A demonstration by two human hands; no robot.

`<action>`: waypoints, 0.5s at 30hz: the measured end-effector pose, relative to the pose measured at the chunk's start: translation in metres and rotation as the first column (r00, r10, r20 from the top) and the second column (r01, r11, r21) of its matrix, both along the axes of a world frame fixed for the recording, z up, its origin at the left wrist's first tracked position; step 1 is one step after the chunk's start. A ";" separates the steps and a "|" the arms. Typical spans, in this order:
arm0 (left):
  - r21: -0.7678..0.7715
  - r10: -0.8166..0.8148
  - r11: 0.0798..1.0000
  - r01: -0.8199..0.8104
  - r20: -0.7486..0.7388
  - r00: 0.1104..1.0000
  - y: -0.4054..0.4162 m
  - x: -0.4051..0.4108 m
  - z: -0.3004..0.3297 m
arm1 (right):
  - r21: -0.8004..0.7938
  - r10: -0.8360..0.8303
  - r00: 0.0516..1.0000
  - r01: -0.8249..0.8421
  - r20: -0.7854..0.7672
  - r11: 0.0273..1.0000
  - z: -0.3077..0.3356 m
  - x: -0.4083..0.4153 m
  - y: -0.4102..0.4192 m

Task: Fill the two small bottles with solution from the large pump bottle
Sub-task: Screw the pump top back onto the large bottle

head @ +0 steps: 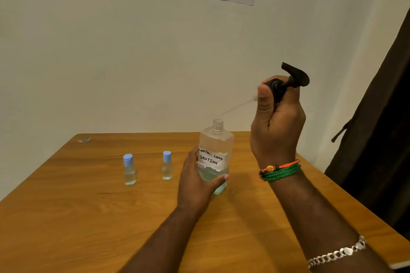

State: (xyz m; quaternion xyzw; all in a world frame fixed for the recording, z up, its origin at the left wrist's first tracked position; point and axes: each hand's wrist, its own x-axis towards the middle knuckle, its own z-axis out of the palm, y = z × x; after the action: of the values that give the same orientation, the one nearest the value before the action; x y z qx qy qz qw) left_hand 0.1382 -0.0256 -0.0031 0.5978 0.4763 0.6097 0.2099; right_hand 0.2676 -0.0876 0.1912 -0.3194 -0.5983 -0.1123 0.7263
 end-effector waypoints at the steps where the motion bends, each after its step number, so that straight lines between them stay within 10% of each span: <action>1: 0.001 0.001 1.000 -0.001 -0.001 1.000 0.000 0.000 0.000 | 0.006 -0.011 1.000 0.011 0.017 1.000 0.001 0.000 -0.003; 15: 0.007 0.004 1.000 -0.004 -0.014 1.000 -0.001 0.001 0.002 | -0.215 -0.043 0.994 0.064 0.100 0.975 0.031 0.004 0.017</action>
State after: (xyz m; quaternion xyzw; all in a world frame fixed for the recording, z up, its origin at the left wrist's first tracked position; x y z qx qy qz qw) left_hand 0.1393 -0.0266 -0.0012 0.6021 0.4767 0.6074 0.2033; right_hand 0.2714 -0.0710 0.2217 -0.4073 -0.6321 -0.0806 0.6543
